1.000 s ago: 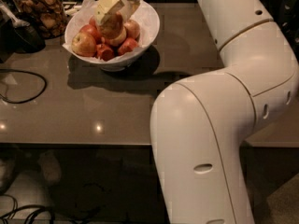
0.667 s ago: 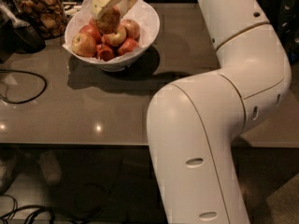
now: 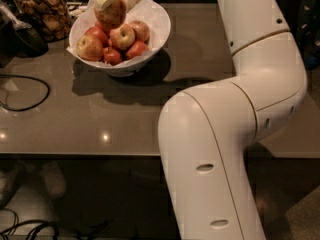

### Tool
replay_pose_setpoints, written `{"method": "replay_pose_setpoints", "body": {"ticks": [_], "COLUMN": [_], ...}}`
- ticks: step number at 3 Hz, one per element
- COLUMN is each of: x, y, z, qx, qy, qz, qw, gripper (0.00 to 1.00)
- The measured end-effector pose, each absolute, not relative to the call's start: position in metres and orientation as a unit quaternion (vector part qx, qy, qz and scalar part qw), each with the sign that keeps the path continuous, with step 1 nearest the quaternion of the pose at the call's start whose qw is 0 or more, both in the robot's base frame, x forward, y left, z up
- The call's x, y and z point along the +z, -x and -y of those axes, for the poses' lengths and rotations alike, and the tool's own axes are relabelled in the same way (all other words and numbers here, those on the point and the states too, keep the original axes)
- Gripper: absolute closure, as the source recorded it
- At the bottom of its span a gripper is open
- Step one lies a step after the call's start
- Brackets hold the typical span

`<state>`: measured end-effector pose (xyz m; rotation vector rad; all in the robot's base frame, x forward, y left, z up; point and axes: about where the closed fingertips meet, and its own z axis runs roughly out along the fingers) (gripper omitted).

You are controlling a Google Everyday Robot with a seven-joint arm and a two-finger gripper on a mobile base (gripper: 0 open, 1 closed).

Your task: Pick apple from white bowl

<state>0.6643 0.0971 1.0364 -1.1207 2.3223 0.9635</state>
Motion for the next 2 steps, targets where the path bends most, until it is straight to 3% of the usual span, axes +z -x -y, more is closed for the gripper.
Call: {"method": "replay_pose_setpoints", "body": {"ticks": [2], "x": [1.0577], "y": [-0.6621], "z": [-0.0975], "qx": [0.374], "qy": [0.395], "qz": [-0.811], "qw": [0.217], "gripper": [1.0]}}
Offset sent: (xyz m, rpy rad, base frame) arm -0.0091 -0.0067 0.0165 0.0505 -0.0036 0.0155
